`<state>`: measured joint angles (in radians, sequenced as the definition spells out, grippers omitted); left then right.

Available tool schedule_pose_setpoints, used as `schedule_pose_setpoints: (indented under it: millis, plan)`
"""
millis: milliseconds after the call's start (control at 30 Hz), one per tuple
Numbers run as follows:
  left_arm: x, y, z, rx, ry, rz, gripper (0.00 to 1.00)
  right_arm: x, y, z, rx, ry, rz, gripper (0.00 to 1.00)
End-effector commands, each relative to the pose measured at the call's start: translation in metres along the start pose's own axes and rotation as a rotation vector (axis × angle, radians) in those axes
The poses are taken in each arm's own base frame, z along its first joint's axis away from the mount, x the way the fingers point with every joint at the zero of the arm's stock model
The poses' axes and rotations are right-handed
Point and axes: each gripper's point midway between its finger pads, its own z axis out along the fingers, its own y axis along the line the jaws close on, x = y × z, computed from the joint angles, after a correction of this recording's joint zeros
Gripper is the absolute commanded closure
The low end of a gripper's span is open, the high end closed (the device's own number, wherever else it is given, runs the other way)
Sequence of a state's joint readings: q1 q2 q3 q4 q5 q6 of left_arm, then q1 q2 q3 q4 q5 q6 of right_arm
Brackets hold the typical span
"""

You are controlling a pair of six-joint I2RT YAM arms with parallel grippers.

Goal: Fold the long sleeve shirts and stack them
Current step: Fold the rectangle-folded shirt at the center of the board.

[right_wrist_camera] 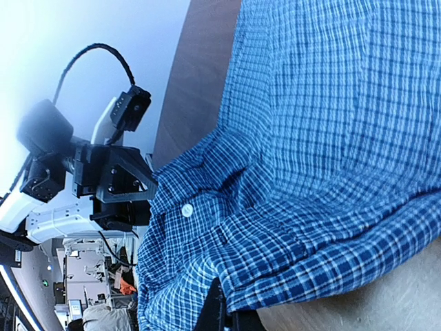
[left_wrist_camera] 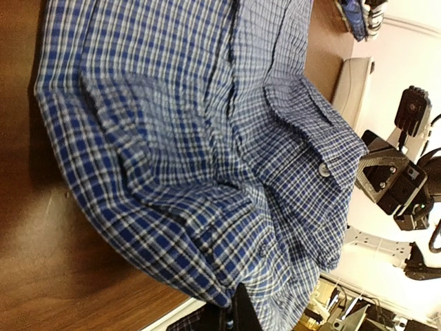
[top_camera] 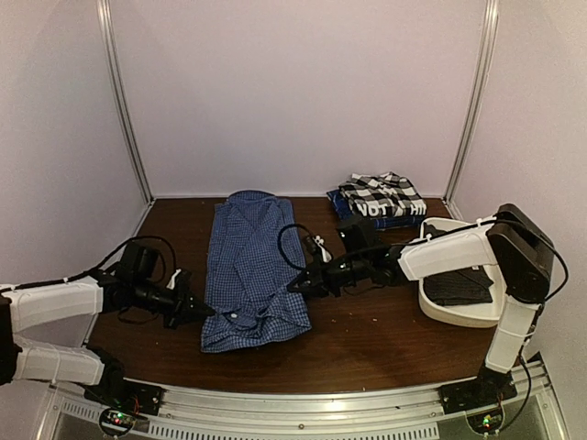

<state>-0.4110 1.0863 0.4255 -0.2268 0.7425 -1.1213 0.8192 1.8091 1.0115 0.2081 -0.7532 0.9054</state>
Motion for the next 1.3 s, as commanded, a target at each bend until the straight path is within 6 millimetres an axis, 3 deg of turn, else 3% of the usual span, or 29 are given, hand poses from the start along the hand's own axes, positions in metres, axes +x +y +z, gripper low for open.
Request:
schedule_pose_setpoints:
  millis: [0, 167, 333, 433, 667, 867, 967, 1133, 1167, 1267]
  plan:
    - [-0.044, -0.042, -0.011, 0.107, -0.094, 0.041, 1.0, -0.047, 0.015, 0.003, -0.045, -0.09, -0.061, 1.0]
    - [-0.104, -0.063, -0.019, 0.116, -0.216, 0.078, 1.0, -0.105, 0.006, 0.005, -0.048, -0.191, -0.075, 1.0]
    - [-0.158, -0.057, -0.009, 0.095, -0.283, 0.062, 1.0, -0.153, -0.016, 0.01, -0.028, -0.271, -0.053, 1.0]
    - [-0.178, -0.046, 0.005, 0.069, -0.289, 0.034, 1.0, -0.167, -0.038, 0.016, -0.006, -0.286, -0.019, 1.0]
    - [-0.187, -0.022, 0.022, 0.036, -0.28, -0.024, 1.0, -0.175, -0.062, 0.02, 0.009, -0.302, 0.031, 1.0]
    - [-0.188, -0.021, 0.024, 0.035, -0.275, -0.017, 1.0, -0.178, -0.063, 0.017, 0.007, -0.307, 0.035, 0.99]
    - [-0.189, -0.021, 0.023, 0.025, -0.28, -0.017, 0.99, -0.18, -0.06, 0.015, 0.006, -0.31, 0.03, 0.9]
    - [-0.191, -0.028, 0.013, 0.004, -0.313, 0.015, 0.42, -0.182, -0.048, 0.005, 0.002, -0.319, 0.009, 0.68]
    - [-0.191, -0.028, 0.012, -0.004, -0.314, 0.022, 0.35, -0.182, -0.046, 0.003, 0.005, -0.32, 0.005, 0.63]
    - [-0.192, -0.032, 0.006, -0.02, -0.332, 0.052, 0.27, -0.181, -0.046, -0.001, 0.027, -0.319, -0.004, 0.55]
